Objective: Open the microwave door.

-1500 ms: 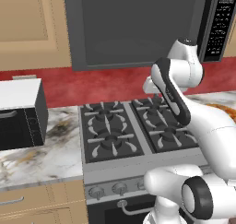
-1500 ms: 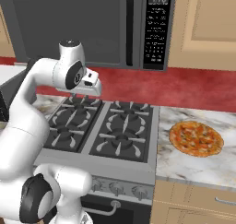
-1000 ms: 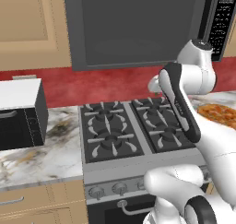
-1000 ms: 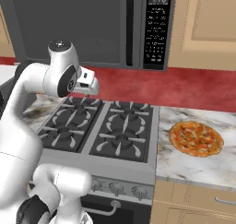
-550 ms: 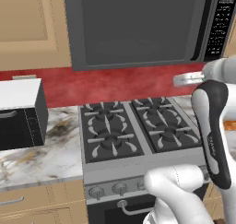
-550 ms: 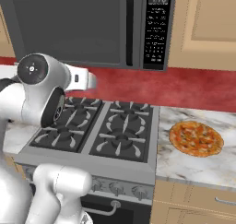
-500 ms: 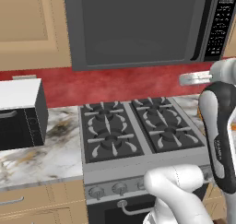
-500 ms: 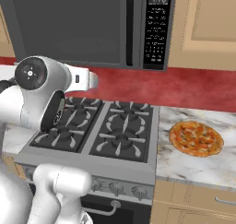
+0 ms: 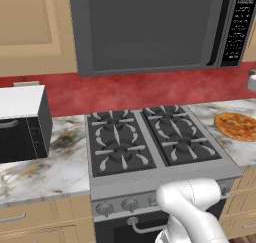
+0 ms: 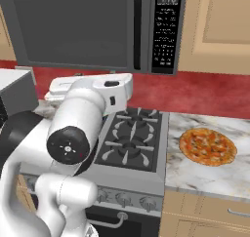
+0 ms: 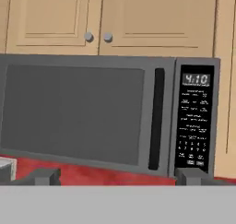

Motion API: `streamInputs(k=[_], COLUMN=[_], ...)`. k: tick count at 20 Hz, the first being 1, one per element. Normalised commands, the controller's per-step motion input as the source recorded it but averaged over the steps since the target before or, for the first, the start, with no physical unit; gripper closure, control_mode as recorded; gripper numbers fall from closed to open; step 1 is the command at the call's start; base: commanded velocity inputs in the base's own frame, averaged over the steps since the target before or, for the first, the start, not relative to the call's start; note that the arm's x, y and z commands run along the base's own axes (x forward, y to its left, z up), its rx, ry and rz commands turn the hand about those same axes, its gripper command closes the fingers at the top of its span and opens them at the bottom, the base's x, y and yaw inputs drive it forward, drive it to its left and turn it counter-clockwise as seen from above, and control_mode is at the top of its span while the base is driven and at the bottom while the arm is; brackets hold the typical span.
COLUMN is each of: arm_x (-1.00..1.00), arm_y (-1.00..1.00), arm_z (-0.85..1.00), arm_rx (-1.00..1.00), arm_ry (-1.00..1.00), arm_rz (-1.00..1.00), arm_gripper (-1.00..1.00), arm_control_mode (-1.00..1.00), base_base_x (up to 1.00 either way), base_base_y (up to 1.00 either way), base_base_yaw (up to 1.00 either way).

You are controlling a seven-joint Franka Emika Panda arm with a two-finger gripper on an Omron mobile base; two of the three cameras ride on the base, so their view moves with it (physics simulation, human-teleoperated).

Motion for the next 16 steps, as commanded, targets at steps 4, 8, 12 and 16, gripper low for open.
streamInputs(k=[4,8,12,16], arm_x=[0.12,0.50,0.48,0.54], arm_y=[-0.09,-0.21,-0.24,-0.13], arm_z=[0.00,0.14,0.36,0.25], arm_rx=[0.01,0.02,0.04,0.02], arm_ry=[-0.41,-0.14,-0.05,0.00], arm_rz=[0.00,0.00,0.00,0.00], arm_gripper=[-1.00,-1.00,-1.00,-1.00], arm_control_mode=[-1.00,-1.00,-1.00,-1.00], base_base_x=[0.00,0.00,0.00,0.00], base_base_y=[0.00,0.00,0.00,0.00], base_base_yaw=[0.00,0.00,0.00,0.00])
